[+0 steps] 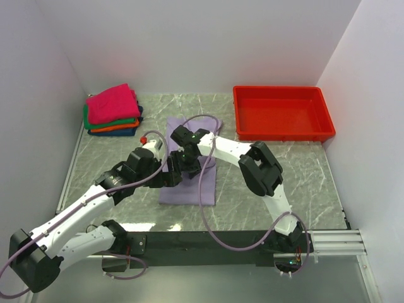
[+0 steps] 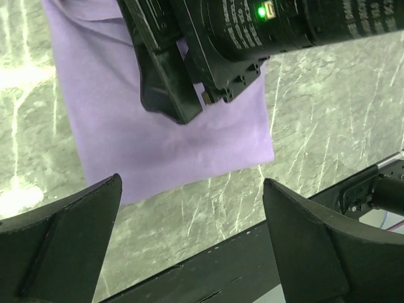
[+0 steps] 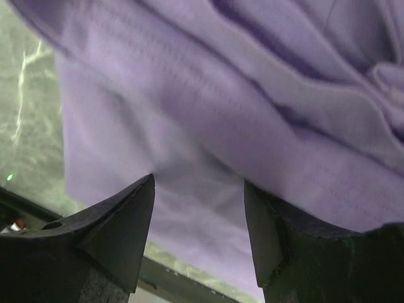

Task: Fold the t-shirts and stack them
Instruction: Fold the tshirt

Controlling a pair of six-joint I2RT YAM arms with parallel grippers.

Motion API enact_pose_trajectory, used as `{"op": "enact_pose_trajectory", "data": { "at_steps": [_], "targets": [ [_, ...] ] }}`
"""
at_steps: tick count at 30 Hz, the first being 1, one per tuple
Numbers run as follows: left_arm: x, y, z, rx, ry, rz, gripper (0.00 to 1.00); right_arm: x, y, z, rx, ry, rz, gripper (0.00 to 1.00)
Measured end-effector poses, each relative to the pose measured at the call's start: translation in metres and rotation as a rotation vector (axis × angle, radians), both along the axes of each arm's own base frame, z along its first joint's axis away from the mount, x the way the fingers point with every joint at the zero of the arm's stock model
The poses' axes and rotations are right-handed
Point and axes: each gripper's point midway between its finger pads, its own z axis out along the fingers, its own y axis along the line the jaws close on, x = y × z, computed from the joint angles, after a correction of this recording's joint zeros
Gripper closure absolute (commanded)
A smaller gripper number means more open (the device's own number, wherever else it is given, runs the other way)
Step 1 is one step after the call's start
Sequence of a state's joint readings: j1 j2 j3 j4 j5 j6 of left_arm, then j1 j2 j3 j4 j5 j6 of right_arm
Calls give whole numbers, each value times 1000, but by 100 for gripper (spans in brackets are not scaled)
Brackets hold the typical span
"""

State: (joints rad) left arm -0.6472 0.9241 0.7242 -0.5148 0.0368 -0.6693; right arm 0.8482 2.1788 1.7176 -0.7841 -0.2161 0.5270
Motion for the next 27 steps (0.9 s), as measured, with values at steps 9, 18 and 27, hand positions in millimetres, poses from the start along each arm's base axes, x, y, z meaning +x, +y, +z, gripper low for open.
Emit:
{"op": "enact_pose_trajectory", "data": {
  "at_steps": [9, 18, 27],
  "targets": [
    [4, 14, -1, 14, 5, 40, 1, 30, -2, 3, -44, -66, -46, 35],
    [10, 23, -1, 23, 4, 64, 1, 83, -32, 18, -69, -139, -166, 34],
    [14, 29, -3, 24, 7, 91, 1, 147, -32, 39, -22, -236, -256, 34]
  ]
}}
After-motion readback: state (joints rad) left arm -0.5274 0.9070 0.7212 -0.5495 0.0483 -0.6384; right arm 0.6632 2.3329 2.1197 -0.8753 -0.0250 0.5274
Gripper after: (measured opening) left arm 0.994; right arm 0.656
